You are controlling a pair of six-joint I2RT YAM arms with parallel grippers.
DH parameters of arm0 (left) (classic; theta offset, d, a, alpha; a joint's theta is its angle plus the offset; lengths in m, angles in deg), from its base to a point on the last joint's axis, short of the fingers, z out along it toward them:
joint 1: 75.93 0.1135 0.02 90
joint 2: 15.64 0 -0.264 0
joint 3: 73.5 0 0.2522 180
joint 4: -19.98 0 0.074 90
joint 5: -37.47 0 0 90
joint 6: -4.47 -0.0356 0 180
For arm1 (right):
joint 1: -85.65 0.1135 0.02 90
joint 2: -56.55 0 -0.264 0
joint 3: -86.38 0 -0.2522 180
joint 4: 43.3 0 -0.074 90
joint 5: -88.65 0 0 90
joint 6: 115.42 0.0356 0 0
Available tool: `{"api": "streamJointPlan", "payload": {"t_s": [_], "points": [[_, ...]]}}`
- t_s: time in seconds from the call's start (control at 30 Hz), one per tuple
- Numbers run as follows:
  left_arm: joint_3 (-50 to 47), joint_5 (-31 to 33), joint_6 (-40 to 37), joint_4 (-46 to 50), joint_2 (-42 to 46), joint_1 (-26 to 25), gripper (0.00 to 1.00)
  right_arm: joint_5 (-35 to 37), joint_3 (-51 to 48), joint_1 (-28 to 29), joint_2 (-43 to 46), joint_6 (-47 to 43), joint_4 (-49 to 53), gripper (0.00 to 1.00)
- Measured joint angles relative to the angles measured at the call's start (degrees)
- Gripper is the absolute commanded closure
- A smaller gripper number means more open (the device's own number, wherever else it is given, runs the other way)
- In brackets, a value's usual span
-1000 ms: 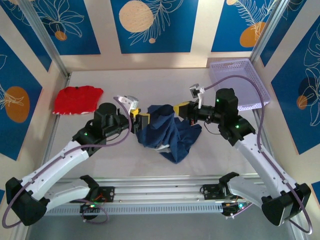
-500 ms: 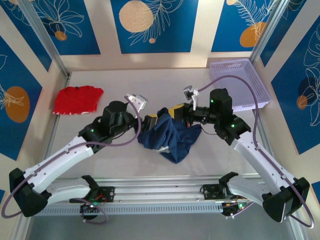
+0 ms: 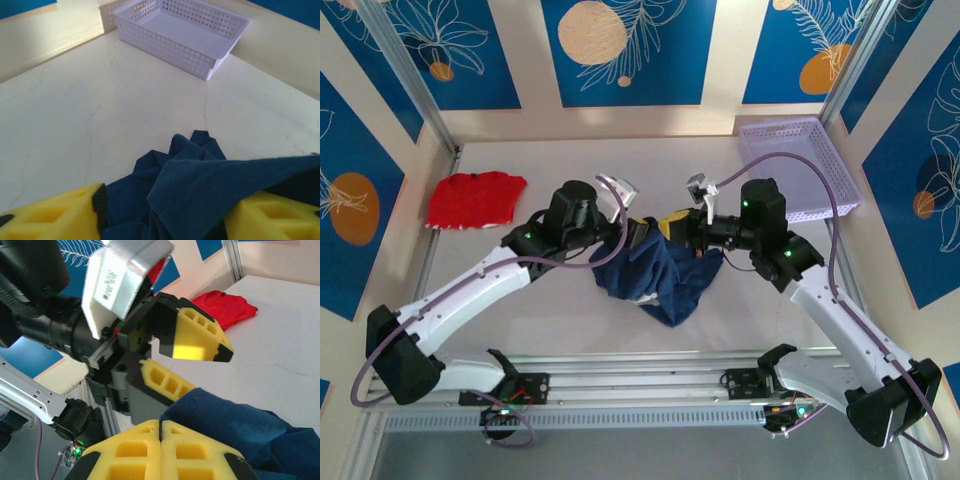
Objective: Fold the inside-out t-shirt
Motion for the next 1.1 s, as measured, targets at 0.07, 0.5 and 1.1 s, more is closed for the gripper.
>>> {"api": "streamJointPlan", "payload": {"t_s": [0.07,0.5,1.1], "points": [[0.85,-1.42,-0.09,0.00,-1.75,0.68,0.55,-0.04,-0.02,0.00,0.39,-0.39,0.24,1.00],[2.05,-11.67,6.95,0.96,-1.07,5.16,0.98,8.68,-0.02,0.61,5.14,-4.00,4.55,1.00],[-5.01,-18.93,12.17,6.54,10.84,6.99,0.93,17.75,-2.64,1.86,9.31,-3.61,3.02,1.00]]}}
